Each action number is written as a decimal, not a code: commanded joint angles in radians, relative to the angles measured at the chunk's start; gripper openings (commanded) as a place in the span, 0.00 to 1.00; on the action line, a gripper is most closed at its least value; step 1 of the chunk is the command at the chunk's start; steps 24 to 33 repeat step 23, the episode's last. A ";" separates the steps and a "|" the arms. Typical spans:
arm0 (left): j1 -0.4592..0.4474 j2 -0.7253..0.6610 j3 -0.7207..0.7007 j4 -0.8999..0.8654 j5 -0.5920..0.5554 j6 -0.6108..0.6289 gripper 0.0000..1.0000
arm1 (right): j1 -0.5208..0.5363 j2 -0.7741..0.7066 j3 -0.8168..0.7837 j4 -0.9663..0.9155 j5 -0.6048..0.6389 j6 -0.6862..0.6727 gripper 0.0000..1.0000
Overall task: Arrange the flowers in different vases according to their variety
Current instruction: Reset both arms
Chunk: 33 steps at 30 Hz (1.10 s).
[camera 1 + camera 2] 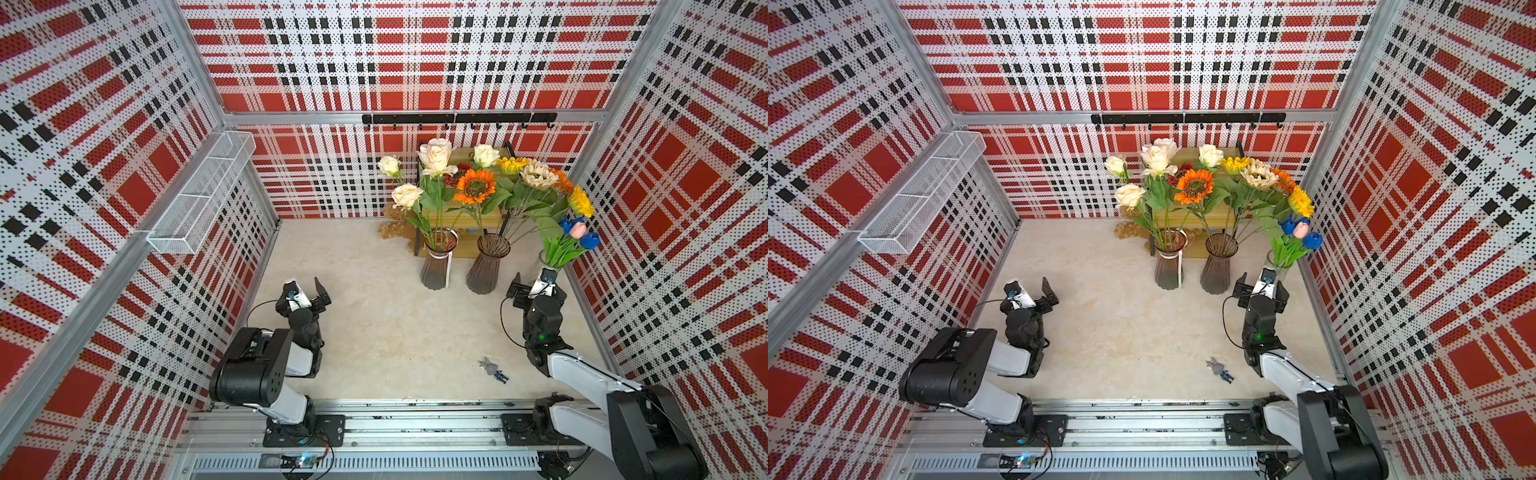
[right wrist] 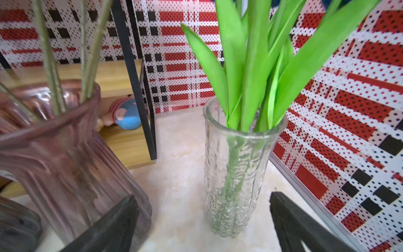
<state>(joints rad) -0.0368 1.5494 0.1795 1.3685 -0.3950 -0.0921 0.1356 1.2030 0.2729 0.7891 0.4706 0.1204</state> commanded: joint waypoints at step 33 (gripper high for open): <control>-0.023 -0.001 0.036 -0.036 -0.030 0.029 0.99 | -0.045 0.341 0.016 0.316 -0.187 -0.070 1.00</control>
